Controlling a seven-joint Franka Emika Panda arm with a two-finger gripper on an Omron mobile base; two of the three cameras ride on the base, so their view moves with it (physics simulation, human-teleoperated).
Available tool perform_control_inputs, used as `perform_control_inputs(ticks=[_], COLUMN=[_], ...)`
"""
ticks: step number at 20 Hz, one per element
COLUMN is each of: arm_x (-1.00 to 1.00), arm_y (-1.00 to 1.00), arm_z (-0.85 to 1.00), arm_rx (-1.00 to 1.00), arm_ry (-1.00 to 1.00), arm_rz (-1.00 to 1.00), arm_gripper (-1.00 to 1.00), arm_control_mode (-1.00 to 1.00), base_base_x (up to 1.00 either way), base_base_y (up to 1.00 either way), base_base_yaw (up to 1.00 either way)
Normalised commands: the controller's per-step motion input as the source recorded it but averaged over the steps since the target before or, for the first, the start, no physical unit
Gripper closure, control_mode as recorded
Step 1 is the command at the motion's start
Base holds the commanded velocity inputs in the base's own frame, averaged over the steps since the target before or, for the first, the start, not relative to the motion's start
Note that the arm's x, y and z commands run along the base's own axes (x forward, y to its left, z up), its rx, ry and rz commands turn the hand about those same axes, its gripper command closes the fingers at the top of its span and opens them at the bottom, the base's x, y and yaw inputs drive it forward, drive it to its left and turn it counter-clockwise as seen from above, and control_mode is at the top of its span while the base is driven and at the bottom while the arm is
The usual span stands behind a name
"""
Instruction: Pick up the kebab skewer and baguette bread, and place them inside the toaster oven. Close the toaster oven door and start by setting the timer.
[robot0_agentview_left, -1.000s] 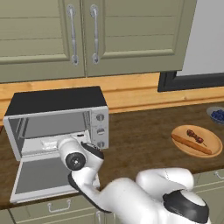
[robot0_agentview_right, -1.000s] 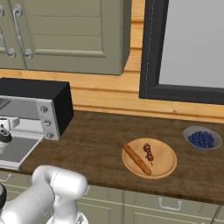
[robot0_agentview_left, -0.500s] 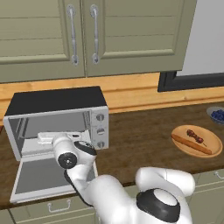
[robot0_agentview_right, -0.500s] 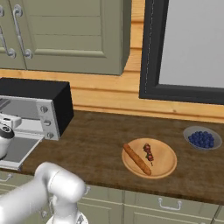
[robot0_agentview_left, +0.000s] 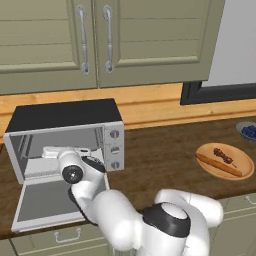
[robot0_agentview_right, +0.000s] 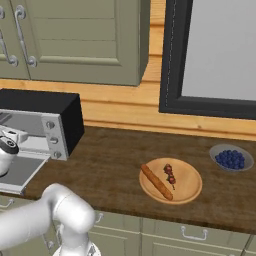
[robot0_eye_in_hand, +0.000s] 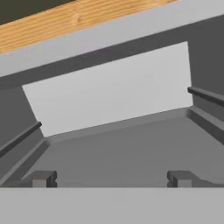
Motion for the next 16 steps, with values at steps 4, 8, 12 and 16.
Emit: perform_control_inputs(ticks=[4, 8, 12, 16], arm_x=[0.12, 0.32, 0.24, 0.21], arm_y=[0.00, 0.11, 0.07, 0.04], arm_z=[-0.28, -0.19, -0.05, -0.19], arm_rx=[0.00, 0.00, 0.00, -0.02], arm_ry=[0.03, 0.02, 0.00, 0.00], arm_rz=[0.00, 0.00, 0.00, 0.00], arm_gripper=[-1.00, -1.00, -1.00, -1.00], arm_control_mode=[-1.00, -1.00, -1.00, -1.00], base_base_x=[0.00, 0.00, 0.00, 0.00], base_base_y=[0.00, 0.00, 0.00, 0.00], base_base_yaw=[0.00, 0.00, 0.00, 0.00])
